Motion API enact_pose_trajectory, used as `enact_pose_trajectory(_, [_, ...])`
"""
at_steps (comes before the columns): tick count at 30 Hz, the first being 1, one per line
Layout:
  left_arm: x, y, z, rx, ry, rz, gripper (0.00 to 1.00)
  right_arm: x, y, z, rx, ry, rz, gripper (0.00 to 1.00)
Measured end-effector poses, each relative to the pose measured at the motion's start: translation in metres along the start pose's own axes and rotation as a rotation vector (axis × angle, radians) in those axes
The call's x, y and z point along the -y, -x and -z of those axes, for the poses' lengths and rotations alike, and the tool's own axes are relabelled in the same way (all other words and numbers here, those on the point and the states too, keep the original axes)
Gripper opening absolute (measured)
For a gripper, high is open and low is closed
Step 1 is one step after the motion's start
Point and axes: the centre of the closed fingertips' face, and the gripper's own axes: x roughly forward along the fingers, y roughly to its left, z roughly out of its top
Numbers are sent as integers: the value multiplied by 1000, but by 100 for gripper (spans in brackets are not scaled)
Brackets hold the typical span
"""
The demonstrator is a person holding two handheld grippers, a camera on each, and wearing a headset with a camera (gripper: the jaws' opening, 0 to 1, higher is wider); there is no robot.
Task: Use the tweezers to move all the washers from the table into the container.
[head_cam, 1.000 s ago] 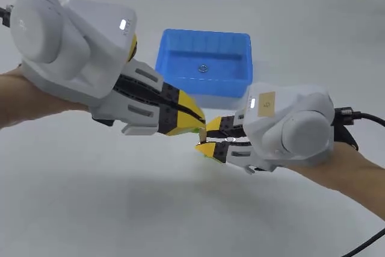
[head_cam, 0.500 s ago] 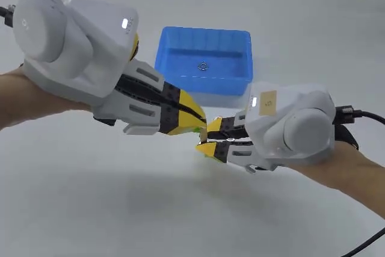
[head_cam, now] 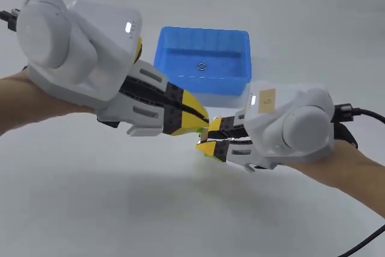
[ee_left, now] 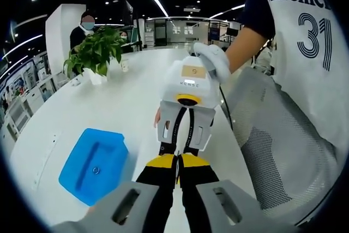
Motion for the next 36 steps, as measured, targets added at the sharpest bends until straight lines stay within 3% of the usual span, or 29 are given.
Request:
enact_pose_trajectory(4, [-1,-2,-3,5,-41,-17,5,1,-1,-2,2,2,1,10])
enact_pose_trajectory(10, [-2,3,-7,10,-36,-13,5,3,1,-7,12,8,7,10])
enact_pose_trajectory(22, [-11,22,-26,22,-64,-36,5,17,14,-35,43,52,37,10])
enact_pose_trajectory(29, [-30,42,-49,37,-119,-70,5,41,26,-58,60,112,71,10])
enact_pose_trajectory(36, [-52,54,-63,42,-171,-91,5,69,33,-79,75,161,123,10])
